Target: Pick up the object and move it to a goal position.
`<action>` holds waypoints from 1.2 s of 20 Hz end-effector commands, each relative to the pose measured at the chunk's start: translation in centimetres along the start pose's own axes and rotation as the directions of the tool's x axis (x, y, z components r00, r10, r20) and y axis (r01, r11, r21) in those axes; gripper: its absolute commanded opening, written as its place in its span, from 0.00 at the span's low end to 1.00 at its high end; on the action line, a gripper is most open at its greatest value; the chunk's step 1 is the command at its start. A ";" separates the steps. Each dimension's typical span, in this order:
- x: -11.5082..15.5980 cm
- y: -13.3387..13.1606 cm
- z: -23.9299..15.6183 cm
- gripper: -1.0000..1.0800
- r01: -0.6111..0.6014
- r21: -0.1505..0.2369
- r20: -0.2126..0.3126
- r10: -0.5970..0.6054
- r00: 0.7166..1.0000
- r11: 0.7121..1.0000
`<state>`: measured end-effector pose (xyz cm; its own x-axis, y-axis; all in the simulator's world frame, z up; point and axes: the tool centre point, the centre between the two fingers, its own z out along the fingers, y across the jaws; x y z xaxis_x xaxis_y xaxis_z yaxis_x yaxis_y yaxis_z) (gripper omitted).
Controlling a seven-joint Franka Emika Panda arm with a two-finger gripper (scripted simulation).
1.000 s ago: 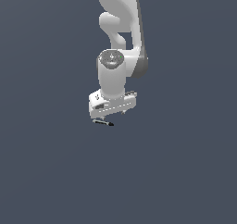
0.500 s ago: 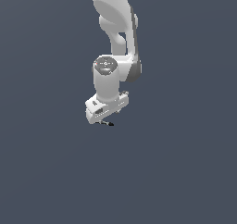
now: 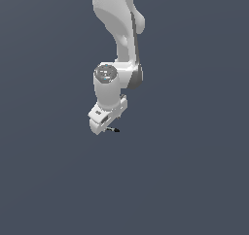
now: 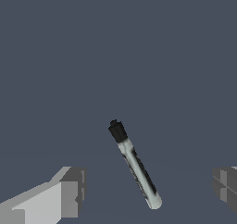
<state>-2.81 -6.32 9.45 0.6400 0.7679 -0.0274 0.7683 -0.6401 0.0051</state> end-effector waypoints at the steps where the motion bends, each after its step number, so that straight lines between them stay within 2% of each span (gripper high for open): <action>1: -0.5 0.1 0.6 0.96 0.069 0.000 -0.002 -0.069 0.998 0.998; 6: -1.3 0.1 1.6 0.96 0.204 0.000 -0.008 -0.203 0.979 0.979; 13: -2.2 0.1 2.8 0.96 0.356 -0.003 -0.018 -0.356 0.935 0.935; 19: -2.7 0.1 3.3 0.96 0.431 -0.006 -0.024 -0.431 0.902 0.902; 24: -2.8 0.0 3.5 0.96 0.459 -0.008 -0.026 -0.459 0.888 0.888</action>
<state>-4.60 -8.58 6.04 0.2249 0.9744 -0.0010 0.9744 -0.2249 -0.0005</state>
